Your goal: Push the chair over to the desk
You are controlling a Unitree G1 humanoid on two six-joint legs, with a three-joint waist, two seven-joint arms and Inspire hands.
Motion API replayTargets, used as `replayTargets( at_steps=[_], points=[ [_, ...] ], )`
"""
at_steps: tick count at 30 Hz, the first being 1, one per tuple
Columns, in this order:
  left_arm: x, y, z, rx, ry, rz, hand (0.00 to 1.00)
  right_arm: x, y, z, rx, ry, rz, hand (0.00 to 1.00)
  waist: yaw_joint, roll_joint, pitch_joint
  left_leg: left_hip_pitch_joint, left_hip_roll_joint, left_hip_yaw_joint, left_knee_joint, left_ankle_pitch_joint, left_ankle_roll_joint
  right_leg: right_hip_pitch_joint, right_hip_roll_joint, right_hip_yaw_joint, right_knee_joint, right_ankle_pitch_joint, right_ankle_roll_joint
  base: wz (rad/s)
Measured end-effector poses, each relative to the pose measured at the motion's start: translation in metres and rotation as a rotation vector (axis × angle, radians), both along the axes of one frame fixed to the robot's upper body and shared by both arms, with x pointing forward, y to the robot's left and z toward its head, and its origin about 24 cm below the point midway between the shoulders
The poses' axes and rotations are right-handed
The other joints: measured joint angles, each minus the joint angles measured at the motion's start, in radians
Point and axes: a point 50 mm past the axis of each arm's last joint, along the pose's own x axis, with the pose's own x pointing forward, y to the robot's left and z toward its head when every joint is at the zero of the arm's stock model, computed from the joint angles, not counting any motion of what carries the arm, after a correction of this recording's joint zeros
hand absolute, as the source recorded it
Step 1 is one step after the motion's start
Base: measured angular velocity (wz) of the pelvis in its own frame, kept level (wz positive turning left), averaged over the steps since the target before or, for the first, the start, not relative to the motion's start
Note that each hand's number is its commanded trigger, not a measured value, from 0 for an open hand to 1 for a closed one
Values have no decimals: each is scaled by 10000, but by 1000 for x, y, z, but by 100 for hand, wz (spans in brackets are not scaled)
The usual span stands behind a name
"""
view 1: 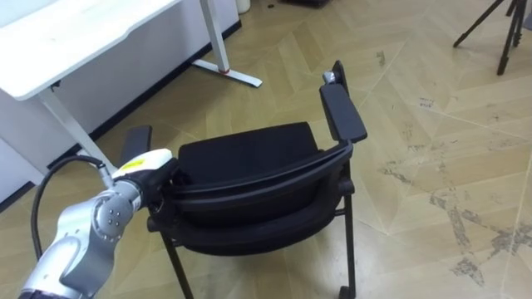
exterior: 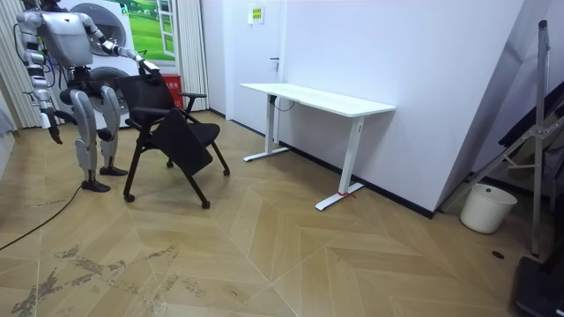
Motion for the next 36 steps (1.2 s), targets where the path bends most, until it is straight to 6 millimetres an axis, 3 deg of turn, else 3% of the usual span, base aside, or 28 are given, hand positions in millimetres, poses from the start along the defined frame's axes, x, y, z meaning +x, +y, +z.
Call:
replayTargets(
  at_steps=[6,14,20,25,30,33,36],
  points=[
    [1,-2,2,-46,-193,-36,100,1,0,0,71,-82,-110,0,-13,80,-6,-28,5,0,-17,0,-1,-95,2,-25,-12,-15,-4,0],
    [2,-2,5,-73,-309,-49,100,-6,-1,0,262,-506,-1939,0,-93,141,-8,-79,-1,19,-66,-2,-1,-159,18,127,-7,-23,0,-1],
    [-1,4,0,87,-213,206,100,-16,-9,2,-579,-52,-2257,0,-484,93,15,14,-10,9,-36,0,0,-112,-3,149,-4,-35,4,0],
    [-1,8,0,37,-156,406,100,-28,-24,7,-1503,464,-2576,0,-595,63,15,-27,-7,25,-8,-13,21,-218,-32,167,72,-72,31,-3],
    [2,8,5,140,-322,358,100,-15,-41,17,-2481,112,-2475,0,-532,12,-7,-262,-79,132,45,-29,55,-487,-81,231,371,-116,47,-4],
    [3,9,7,190,-351,322,100,-3,-49,24,-3000,-365,-2586,0,-543,-139,-39,-256,-79,148,111,-29,55,-505,-90,224,389,-119,47,-2],
    [3,11,11,321,-489,301,100,20,-63,39,-3910,-1257,-2244,0,-469,-241,-58,-360,-104,284,119,-28,57,-759,-114,382,573,-179,60,-12]
  ],
)
